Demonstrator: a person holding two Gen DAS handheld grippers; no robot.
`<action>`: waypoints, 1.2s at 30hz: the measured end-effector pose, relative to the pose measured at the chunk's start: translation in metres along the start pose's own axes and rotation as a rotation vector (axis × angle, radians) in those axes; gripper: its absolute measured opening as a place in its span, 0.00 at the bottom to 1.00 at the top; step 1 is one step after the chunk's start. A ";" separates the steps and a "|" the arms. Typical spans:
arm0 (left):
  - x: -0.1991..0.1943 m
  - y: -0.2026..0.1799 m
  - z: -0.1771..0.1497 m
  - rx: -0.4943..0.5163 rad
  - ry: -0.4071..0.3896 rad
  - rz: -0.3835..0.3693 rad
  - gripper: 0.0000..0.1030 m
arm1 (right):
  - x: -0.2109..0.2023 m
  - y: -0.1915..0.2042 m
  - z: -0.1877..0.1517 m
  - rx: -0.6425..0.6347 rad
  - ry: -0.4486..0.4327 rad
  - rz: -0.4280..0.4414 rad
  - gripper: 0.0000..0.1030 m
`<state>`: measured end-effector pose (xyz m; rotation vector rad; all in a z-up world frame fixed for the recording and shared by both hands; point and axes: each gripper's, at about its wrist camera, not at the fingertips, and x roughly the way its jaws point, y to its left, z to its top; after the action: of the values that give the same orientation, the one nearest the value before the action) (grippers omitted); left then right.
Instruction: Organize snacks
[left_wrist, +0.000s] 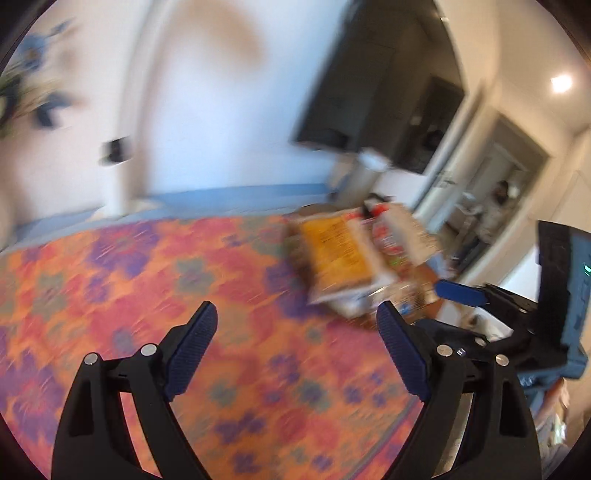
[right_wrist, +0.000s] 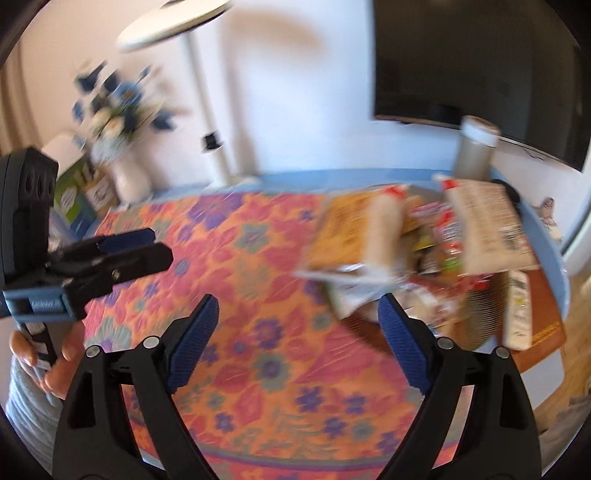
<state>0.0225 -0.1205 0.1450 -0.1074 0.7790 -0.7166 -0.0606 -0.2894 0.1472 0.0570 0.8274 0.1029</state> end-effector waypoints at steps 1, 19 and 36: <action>-0.005 0.008 -0.008 -0.011 0.005 0.039 0.84 | 0.004 0.008 -0.004 -0.008 0.004 0.010 0.86; -0.019 0.072 -0.113 -0.092 -0.025 0.510 0.88 | 0.098 0.064 -0.055 -0.020 -0.047 -0.112 0.87; 0.003 0.073 -0.121 -0.084 0.012 0.630 0.95 | 0.108 0.063 -0.060 -0.025 -0.026 -0.108 0.96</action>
<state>-0.0172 -0.0468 0.0315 0.0677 0.7966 -0.0872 -0.0366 -0.2138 0.0330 -0.0099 0.8014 0.0103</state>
